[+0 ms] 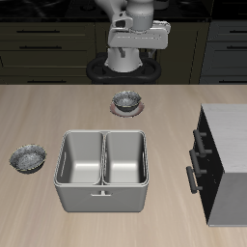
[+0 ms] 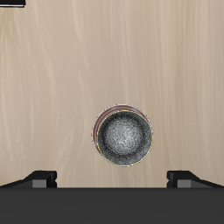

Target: Pick up the bowl on the plate and place it on top of the white cabinet

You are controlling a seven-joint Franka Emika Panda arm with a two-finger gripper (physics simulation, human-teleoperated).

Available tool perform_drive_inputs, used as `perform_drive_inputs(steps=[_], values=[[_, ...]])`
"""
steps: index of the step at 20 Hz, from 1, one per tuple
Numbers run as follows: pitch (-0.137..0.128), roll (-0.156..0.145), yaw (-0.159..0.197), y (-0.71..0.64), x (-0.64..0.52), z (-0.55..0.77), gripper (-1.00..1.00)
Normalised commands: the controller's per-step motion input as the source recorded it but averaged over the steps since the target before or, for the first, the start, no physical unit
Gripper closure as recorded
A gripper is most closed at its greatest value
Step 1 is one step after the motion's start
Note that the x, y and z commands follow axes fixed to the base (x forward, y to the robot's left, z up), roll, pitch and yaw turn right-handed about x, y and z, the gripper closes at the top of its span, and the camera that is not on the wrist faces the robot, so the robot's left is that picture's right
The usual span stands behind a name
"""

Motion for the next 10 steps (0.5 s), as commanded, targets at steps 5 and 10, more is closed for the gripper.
perform_drive_inputs(steps=[5,10], values=[[-0.010,0.006,0.021,0.03,-0.05,0.01,-1.00],[0.025,-0.010,0.014,-0.05,0.07,-0.16,-1.00]])
